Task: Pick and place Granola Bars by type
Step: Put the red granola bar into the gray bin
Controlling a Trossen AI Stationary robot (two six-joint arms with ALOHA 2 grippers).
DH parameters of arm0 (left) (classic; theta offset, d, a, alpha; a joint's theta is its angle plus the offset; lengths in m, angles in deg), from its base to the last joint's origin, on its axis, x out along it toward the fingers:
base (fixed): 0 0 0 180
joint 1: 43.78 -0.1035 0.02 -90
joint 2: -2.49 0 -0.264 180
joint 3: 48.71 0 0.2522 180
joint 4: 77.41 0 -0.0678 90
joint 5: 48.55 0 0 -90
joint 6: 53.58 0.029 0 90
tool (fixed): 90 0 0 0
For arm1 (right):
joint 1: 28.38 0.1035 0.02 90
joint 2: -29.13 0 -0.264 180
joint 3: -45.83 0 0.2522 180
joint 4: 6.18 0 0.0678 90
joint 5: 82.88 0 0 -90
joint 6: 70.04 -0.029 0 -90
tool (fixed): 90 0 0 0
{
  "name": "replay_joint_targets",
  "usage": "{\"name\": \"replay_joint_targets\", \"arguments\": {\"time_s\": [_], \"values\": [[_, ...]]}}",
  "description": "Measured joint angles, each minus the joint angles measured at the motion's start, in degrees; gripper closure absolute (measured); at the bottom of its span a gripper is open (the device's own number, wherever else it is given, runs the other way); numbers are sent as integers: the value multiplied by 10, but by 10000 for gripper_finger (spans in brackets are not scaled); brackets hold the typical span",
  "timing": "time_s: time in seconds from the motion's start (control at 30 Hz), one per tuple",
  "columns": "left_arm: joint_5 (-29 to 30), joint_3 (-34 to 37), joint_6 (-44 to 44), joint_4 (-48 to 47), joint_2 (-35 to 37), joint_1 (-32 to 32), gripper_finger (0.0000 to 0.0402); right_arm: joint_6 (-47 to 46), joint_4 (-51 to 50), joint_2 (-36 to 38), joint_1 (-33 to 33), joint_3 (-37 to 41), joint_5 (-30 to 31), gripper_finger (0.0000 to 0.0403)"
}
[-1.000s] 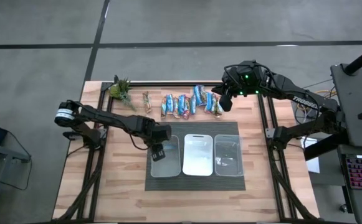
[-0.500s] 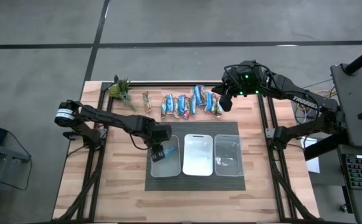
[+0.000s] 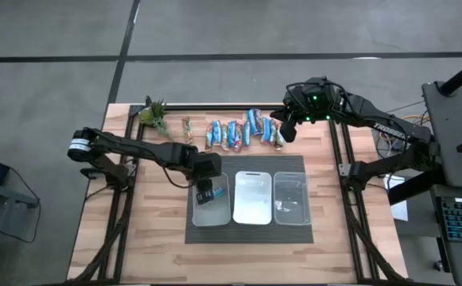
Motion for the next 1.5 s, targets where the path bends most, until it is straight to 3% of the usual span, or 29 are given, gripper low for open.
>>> {"name": "replay_joint_targets", "arguments": {"time_s": [0.3,0.73,1.5], "values": [[1,2,7,7,22,0,401,0,0,0,0,0,0,394],[37,3,58,120,120,-22,401,0,0,0,0,0,0,394],[46,30,176,166,288,-170,401,7,1,0,0,0,0,394]]}}
